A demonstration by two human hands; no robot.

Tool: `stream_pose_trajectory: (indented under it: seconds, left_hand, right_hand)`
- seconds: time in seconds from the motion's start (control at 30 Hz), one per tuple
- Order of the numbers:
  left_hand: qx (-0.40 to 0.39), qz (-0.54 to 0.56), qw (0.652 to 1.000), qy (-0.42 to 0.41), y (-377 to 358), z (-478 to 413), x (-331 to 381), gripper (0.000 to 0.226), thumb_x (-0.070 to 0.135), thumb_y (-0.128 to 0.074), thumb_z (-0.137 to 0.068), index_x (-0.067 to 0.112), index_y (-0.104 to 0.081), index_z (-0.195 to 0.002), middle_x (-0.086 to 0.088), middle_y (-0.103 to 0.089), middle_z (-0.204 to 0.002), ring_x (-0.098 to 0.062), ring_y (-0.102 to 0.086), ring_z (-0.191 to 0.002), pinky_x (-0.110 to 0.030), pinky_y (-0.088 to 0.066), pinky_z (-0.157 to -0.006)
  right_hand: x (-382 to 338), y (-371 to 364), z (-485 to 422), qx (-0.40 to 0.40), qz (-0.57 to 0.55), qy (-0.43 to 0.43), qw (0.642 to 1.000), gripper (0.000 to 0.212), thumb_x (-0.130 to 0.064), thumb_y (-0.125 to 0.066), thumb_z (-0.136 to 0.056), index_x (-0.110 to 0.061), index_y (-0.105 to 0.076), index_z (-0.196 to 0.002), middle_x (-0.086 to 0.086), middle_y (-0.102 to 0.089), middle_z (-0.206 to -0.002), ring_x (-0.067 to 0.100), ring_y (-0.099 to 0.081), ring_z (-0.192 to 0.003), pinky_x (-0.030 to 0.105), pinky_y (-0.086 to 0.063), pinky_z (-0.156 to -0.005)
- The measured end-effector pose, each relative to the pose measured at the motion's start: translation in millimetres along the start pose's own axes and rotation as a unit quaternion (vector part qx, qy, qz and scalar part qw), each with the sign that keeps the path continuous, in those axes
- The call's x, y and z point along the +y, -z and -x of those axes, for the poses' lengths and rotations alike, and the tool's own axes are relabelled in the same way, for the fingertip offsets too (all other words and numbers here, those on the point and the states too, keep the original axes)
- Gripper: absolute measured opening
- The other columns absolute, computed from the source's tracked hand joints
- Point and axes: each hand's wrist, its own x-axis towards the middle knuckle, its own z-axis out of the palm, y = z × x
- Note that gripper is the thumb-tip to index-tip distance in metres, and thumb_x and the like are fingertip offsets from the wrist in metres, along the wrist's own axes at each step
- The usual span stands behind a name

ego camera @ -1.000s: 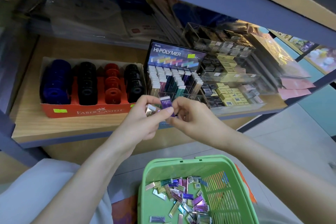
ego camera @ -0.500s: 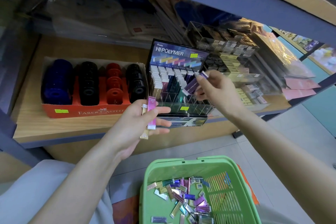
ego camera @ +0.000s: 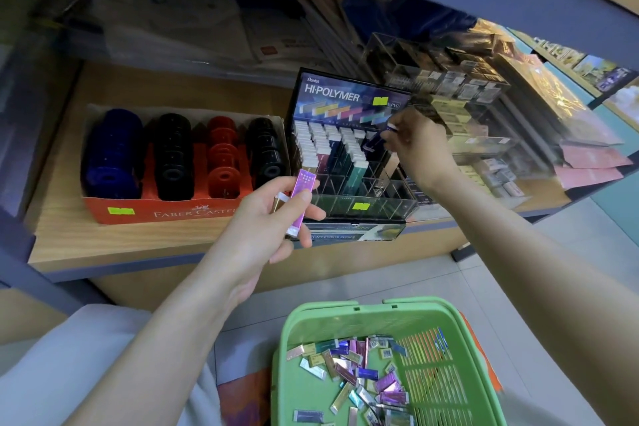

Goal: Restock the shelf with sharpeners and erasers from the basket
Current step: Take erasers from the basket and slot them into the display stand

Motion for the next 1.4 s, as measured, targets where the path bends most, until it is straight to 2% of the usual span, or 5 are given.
stream_pose_trajectory:
  seconds: [0.17, 0.43, 0.63, 0.83, 1.4]
  left_hand:
    - [0.002, 0.006, 1.000, 0.003, -0.3, -2.0, -0.8, 0.015, 0.018, -0.050, -0.097, 0.016, -0.061, -0.107, 0.007, -0.066, -0.066, -0.007, -0.048, -0.045, -0.013, -0.019, -0.032]
    - [0.006, -0.002, 1.000, 0.007, -0.7, -4.1, -3.3, 0.013, 0.018, -0.050, -0.097, 0.019, -0.061, -0.104, 0.006, -0.067, -0.067, -0.008, -0.047, -0.046, -0.014, -0.020, -0.033]
    - [0.009, -0.014, 1.000, 0.009, -1.9, -5.7, -4.1, 0.014, 0.019, -0.051, -0.097, 0.019, -0.062, -0.104, 0.007, -0.067, -0.067, -0.010, -0.046, -0.047, -0.015, -0.021, -0.033]
    - [0.010, -0.018, 1.000, 0.014, -3.8, -5.4, -5.0, 0.013, 0.019, -0.051, -0.096, 0.018, -0.061, -0.105, 0.005, -0.066, -0.068, -0.009, -0.044, -0.045, -0.015, -0.021, -0.033]
    - [0.014, -0.019, 1.000, 0.021, -4.5, -8.1, -4.4, 0.014, 0.018, -0.050, -0.097, 0.018, -0.062, -0.105, 0.003, -0.066, -0.071, -0.009, -0.044, -0.044, -0.014, -0.021, -0.033]
  right_hand:
    - [-2.1, 0.8, 0.9, -0.028, 0.028, 0.052, 0.998, 0.015, -0.014, -0.053, -0.096, -0.002, -0.049, -0.104, -0.002, -0.048, -0.073, 0.017, -0.043, -0.065, 0.024, -0.025, -0.058]
    - [-4.3, 6.8, 2.9, 0.001, -0.050, 0.025, 0.998, 0.013, -0.011, -0.052, -0.095, -0.009, -0.040, -0.092, -0.010, -0.043, -0.067, -0.003, -0.042, -0.053, 0.008, -0.032, -0.049]
    - [-1.0, 10.4, 6.8, -0.020, -0.064, 0.028, 0.997, 0.015, -0.022, -0.047, -0.098, -0.008, -0.052, -0.102, -0.004, -0.049, -0.066, 0.009, -0.046, -0.055, 0.017, -0.033, -0.051]
    - [9.3, 11.9, 1.9, -0.064, 0.104, 0.061, 0.991, 0.031, -0.011, -0.049, -0.097, -0.005, -0.054, -0.127, 0.016, -0.049, -0.112, 0.033, -0.050, -0.103, 0.018, -0.028, -0.075]
    - [9.6, 9.2, -26.2, -0.092, 0.206, 0.099, 0.969, 0.017, 0.001, -0.060, -0.086, -0.009, -0.064, -0.099, 0.015, -0.067, -0.095, 0.034, -0.062, -0.087, 0.039, -0.049, -0.072]
